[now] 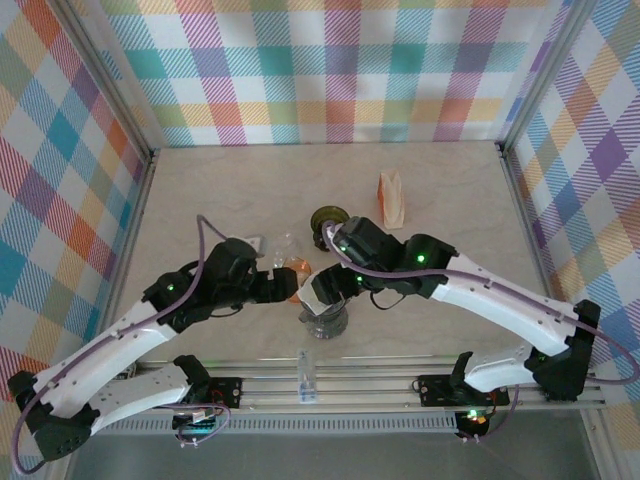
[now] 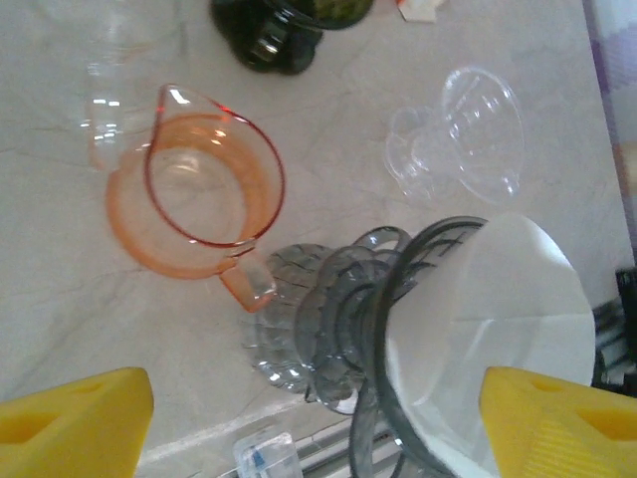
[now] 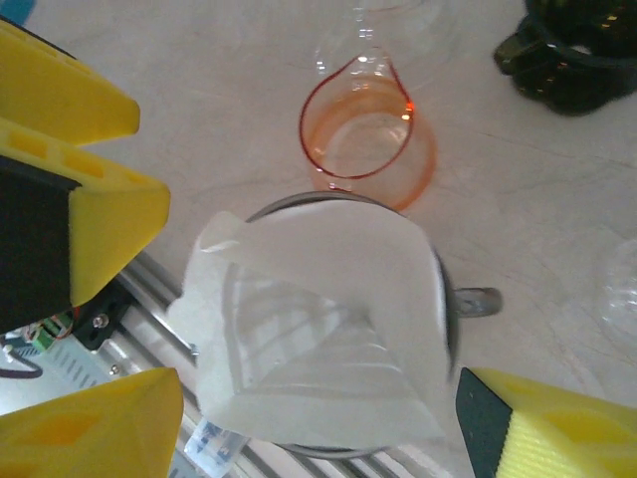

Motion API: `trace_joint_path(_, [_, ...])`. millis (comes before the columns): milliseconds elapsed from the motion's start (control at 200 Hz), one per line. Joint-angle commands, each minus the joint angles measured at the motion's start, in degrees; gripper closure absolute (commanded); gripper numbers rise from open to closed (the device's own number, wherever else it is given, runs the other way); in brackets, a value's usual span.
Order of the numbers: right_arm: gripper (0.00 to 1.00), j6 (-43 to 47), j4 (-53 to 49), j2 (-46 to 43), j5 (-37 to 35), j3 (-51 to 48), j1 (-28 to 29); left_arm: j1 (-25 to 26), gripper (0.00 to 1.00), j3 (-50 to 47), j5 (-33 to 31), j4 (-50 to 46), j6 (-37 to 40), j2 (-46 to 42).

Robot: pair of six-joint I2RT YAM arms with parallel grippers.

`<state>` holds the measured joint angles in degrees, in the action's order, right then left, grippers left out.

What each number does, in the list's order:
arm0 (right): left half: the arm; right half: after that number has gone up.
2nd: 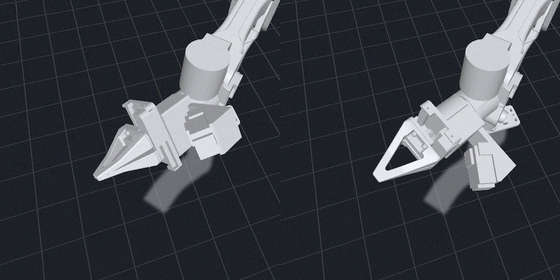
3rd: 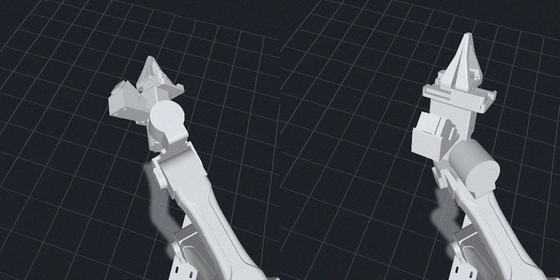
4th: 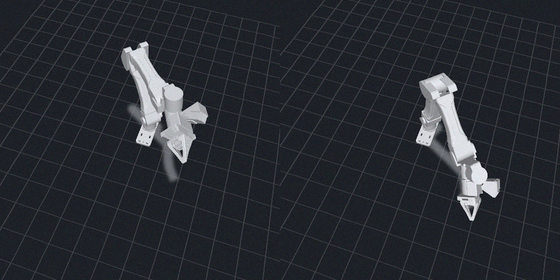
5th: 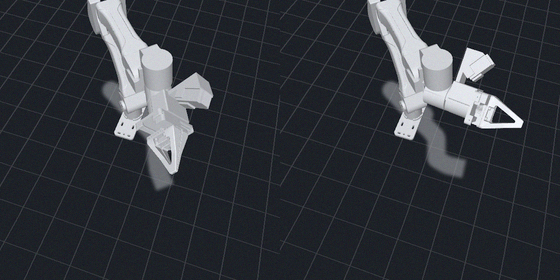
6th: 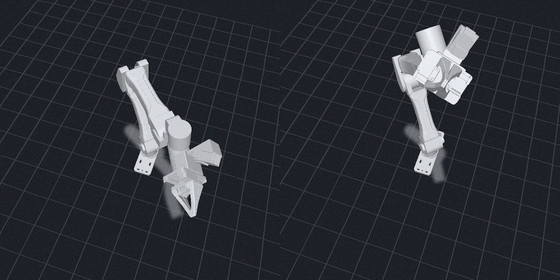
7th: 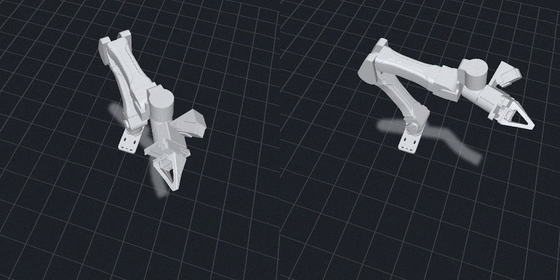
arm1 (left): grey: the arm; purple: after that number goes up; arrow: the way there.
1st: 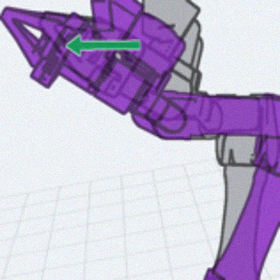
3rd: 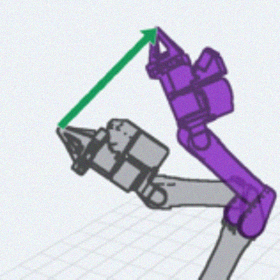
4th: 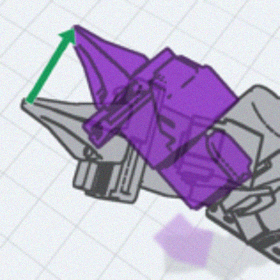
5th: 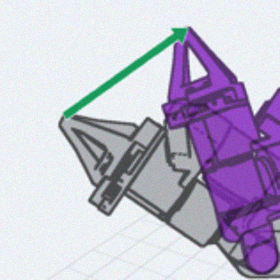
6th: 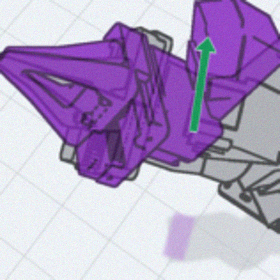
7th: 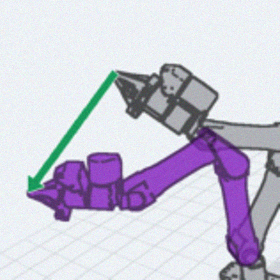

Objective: Place the coffee filter in the dripper

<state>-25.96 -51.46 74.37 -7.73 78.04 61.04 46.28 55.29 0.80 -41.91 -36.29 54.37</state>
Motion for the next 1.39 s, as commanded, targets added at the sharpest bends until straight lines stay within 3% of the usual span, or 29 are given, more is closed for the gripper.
trace_joint_path(0, [0.26, -2.89, -0.73, -1.35, -3.87, -2.40, -1.15, -0.37, 0.20, 2.84, 5.29, 0.87, 4.14, 3.74])
trace_joint_path(405, [0.29, -3.46, -1.32, -2.43, -4.01, -6.30, -4.03, -0.30, 0.59, 4.65, 12.83, -0.80, 7.31, 9.45])
trace_joint_path(610, [0.55, -1.43, -1.06, -0.12, -2.02, -5.29, -4.92, -0.25, 0.60, 6.30, 12.63, -3.18, 8.96, 11.21])
trace_joint_path(820, [0.72, -0.82, -0.44, 1.89, 0.62, -5.79, -4.87, -0.25, 0.61, 5.80, 12.17, -2.15, 8.68, 11.57])
trace_joint_path(940, [0.76, -0.77, -0.39, 2.60, 0.71, -6.32, -4.88, -0.29, 0.61, 5.53, 11.95, -1.64, 8.48, 11.55])
trace_joint_path(1020, [0.71, -1.00, -0.78, 2.77, 0.19, -6.16, -4.87, -0.28, 0.61, 5.45, 11.95, -1.51, 8.56, 11.71])
trace_joint_path(1100, [0.42, -1.12, -0.70, 2.00, -0.45, -6.15, -4.87, -0.28, 0.61, 5.45, 11.94, -1.43, 8.54, 11.88])
trace_joint_path(1140, [0.32, -1.03, -0.47, 1.69, -0.44, -6.28, -4.90, -0.23, 0.61, 5.48, 11.94, -1.42, 8.53, 11.90])
trace_joint_path(1235, [0.26, -0.43, -0.48, 1.97, 0.62, -6.32, -4.88, -0.25, 0.60, 5.37, 11.94, -1.22, 8.54, 11.92])
trace_joint_path(1390, [0.24, -0.48, -0.99, 3.48, 2.19, -7.14, -4.79, -0.25, 0.60, 5.27, 11.68, -1.07, 8.40, 11.90])
